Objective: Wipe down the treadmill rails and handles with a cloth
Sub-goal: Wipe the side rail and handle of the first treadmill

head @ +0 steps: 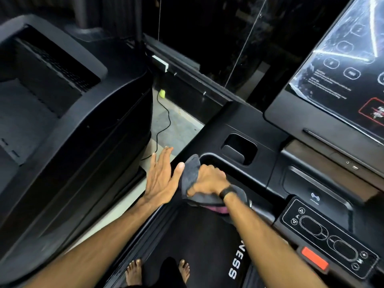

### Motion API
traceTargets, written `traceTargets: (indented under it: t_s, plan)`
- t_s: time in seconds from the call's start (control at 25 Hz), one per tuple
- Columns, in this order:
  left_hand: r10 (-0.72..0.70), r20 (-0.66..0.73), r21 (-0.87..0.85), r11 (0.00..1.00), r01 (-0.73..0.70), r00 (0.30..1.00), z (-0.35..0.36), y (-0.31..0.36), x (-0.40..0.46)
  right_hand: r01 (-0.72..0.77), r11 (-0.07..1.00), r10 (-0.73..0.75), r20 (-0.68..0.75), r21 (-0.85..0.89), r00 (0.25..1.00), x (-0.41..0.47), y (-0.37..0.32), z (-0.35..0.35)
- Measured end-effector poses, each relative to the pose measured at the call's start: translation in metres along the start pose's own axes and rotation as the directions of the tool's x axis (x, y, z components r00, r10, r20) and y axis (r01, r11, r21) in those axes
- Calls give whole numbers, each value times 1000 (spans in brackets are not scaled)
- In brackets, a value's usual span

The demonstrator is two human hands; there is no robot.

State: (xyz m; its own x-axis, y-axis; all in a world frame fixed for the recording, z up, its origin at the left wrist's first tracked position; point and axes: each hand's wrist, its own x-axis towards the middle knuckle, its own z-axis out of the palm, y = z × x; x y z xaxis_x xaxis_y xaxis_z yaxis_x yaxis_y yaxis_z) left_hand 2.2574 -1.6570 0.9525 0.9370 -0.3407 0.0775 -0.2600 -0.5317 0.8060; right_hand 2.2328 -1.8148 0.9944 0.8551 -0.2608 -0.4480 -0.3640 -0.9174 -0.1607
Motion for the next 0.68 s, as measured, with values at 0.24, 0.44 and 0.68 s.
traceTargets:
  t_s: [0.24,0.44,0.68]
  plan:
    - [114,-82,100,989,-106,990,7,-11,5,-51,980,5,-232,-194,973,-27,4,19]
    - [119,-98,121,987,-106,988,8,-17,8,-168,986,169,-41,16,985,-46,21,-9]
    - [107,-115,92,991,-97,988,8,-17,10,125,973,-126,5,-192,992,-28,15,-5]
